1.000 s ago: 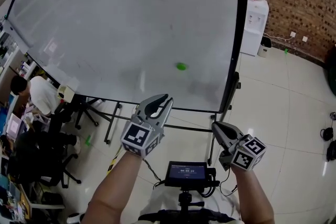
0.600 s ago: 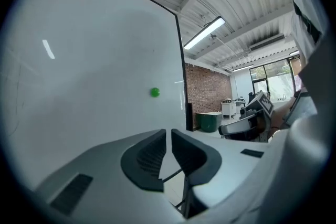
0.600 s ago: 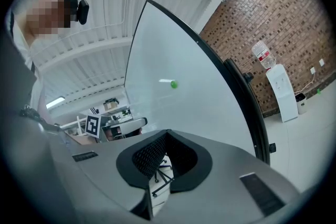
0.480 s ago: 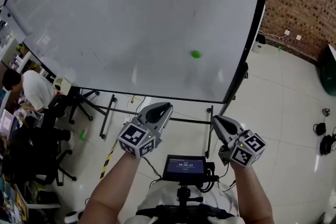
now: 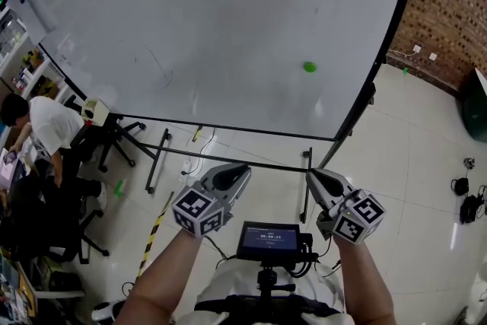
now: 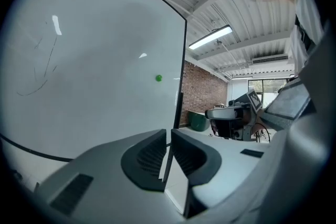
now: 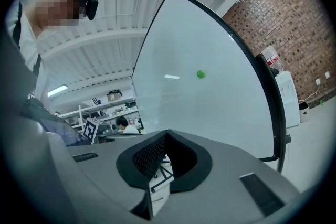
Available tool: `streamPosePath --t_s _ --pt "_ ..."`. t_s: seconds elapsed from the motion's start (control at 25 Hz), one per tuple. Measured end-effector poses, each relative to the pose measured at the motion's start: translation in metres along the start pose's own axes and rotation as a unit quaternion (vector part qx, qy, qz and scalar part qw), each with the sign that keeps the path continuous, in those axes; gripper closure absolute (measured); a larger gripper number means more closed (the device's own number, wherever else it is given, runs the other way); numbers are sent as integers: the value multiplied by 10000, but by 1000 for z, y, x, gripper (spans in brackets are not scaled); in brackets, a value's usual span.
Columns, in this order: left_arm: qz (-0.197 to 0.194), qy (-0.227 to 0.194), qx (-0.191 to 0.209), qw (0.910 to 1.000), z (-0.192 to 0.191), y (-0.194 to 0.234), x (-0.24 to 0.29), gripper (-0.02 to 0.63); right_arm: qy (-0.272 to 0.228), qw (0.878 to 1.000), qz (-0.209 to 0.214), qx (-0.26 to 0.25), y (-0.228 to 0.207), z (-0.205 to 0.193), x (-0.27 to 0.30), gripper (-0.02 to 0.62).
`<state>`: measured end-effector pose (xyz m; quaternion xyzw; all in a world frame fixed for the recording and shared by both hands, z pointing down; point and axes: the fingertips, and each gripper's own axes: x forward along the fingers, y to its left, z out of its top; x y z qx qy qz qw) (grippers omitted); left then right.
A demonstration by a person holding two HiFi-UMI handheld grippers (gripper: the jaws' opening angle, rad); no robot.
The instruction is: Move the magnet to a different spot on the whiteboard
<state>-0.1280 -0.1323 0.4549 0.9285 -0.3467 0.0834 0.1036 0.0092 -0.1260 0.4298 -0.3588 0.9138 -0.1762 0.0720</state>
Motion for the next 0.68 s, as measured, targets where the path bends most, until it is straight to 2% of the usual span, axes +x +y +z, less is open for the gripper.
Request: streamPosePath --t_s 0.32,0.68 --pt "-282 33 73 9996 -11 -12 -29 541 -5 10000 -78 -49 36 -10 2 563" --pt "-387 52 59 9992 -18 -11 -58 541 -13 9997 -235 -103 66 -21 1 563"
